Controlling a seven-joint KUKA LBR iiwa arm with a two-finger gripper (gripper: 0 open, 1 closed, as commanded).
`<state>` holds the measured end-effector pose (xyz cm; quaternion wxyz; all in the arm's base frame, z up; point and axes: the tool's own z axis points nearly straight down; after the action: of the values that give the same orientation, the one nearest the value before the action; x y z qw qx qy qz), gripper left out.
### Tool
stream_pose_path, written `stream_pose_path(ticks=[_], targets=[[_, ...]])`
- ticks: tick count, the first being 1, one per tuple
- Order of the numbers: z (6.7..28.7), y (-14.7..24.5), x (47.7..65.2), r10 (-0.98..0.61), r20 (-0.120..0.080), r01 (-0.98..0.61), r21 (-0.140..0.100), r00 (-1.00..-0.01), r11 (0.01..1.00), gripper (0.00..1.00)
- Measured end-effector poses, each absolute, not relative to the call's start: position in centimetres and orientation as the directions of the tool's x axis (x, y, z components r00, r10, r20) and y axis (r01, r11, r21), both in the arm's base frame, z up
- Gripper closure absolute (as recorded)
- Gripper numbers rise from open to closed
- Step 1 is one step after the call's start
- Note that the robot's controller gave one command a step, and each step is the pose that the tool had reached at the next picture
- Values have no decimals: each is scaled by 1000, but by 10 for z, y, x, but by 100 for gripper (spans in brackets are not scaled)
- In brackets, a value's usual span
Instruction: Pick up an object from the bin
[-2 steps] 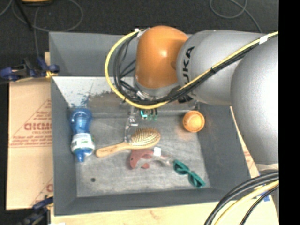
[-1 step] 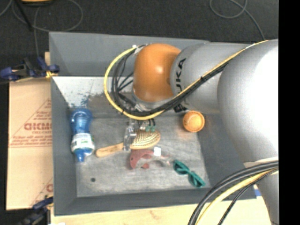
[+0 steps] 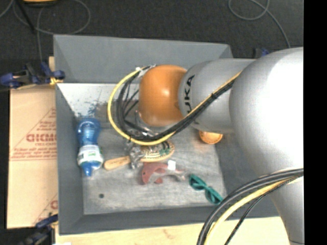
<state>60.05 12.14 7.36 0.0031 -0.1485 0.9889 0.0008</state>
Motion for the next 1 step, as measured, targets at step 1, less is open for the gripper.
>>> stream_pose_path(ticks=[1], targets=[[74, 121, 601, -293, -6, -293, 1, -956, 956, 100]])
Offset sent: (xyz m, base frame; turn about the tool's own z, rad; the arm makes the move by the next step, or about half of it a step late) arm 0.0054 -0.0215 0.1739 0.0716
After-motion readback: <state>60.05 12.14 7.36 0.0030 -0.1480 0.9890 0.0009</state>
